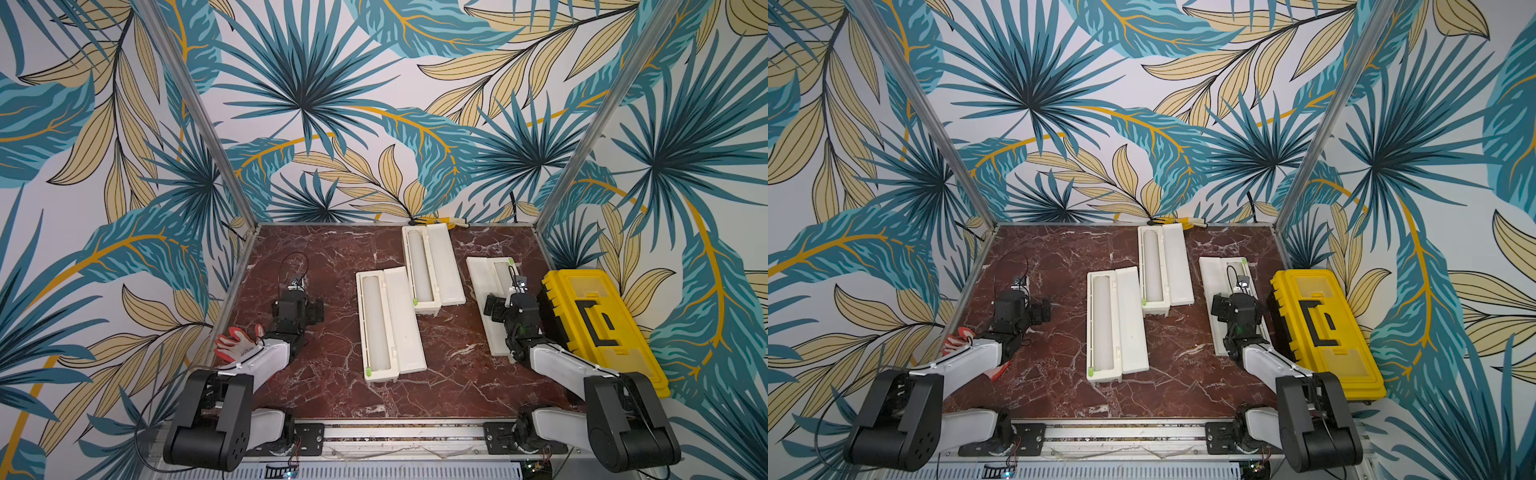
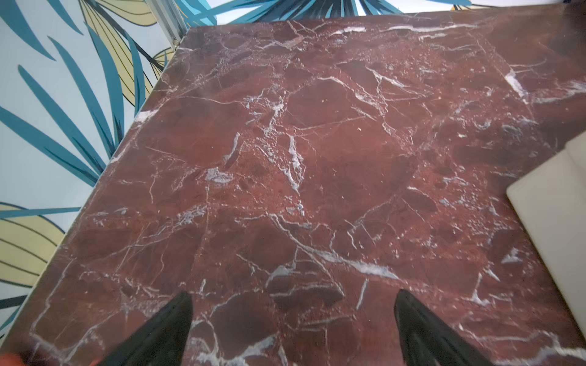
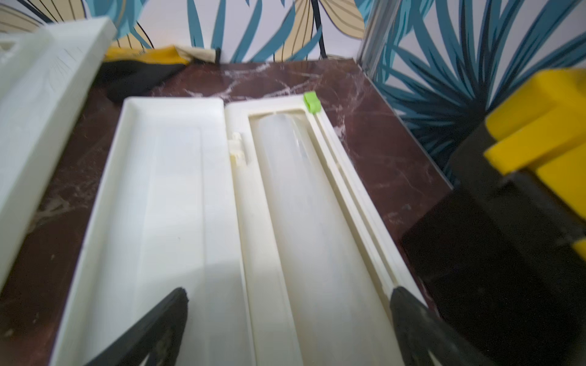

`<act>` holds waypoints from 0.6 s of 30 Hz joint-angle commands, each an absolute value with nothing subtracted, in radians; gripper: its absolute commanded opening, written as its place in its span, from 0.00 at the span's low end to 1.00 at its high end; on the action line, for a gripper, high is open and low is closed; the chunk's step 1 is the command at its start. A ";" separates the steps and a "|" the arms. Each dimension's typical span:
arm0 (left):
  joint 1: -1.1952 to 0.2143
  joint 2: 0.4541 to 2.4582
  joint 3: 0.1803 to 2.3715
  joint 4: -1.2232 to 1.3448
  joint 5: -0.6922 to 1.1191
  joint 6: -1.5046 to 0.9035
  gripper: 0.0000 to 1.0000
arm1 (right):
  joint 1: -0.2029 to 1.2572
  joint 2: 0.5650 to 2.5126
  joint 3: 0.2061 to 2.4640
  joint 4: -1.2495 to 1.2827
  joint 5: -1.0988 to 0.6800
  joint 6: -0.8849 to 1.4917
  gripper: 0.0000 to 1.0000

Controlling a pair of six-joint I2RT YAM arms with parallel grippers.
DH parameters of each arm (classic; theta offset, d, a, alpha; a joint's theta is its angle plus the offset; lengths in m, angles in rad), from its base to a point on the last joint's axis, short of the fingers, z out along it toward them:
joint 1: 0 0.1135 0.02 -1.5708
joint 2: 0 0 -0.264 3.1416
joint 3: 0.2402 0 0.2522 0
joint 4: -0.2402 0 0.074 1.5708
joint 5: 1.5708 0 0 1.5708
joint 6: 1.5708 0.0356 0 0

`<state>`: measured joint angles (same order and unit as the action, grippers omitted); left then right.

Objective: Put plastic wrap rolls into dispensers
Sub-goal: Reset both arms

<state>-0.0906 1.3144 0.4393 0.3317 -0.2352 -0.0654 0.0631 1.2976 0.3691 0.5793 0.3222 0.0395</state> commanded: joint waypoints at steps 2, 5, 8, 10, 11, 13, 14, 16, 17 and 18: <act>-0.064 1.427 0.391 0.785 -0.216 0.011 1.00 | 0.058 1.436 0.301 0.972 0.250 -0.034 0.99; -0.037 1.529 0.378 0.901 -0.169 0.002 1.00 | 0.059 1.496 0.304 1.034 0.232 -0.057 0.99; -0.012 1.526 0.402 0.849 -0.145 -0.020 0.99 | 0.049 1.476 0.344 0.923 0.211 -0.037 0.99; -0.009 1.523 0.405 0.840 -0.140 -0.025 1.00 | 0.044 1.479 0.350 0.915 0.198 -0.035 0.99; -0.008 1.523 0.403 0.842 -0.141 -0.024 1.00 | 0.042 1.477 0.352 0.908 0.196 -0.032 0.99; -0.009 1.518 0.404 0.834 -0.140 -0.025 0.99 | 0.038 1.480 0.357 0.904 0.191 -0.031 0.99; -0.009 1.519 0.405 0.834 -0.138 -0.026 1.00 | 0.037 1.480 0.359 0.899 0.189 -0.031 0.99; -0.014 1.507 0.394 0.837 -0.144 -0.023 0.99 | 0.035 1.480 0.362 0.897 0.188 -0.029 0.99; -0.014 1.513 0.399 0.834 -0.138 -0.018 1.00 | 0.036 1.480 0.363 0.892 0.186 -0.029 0.99; -0.014 1.520 0.406 0.836 -0.136 -0.018 1.00 | 0.033 1.482 0.366 0.888 0.182 -0.027 0.99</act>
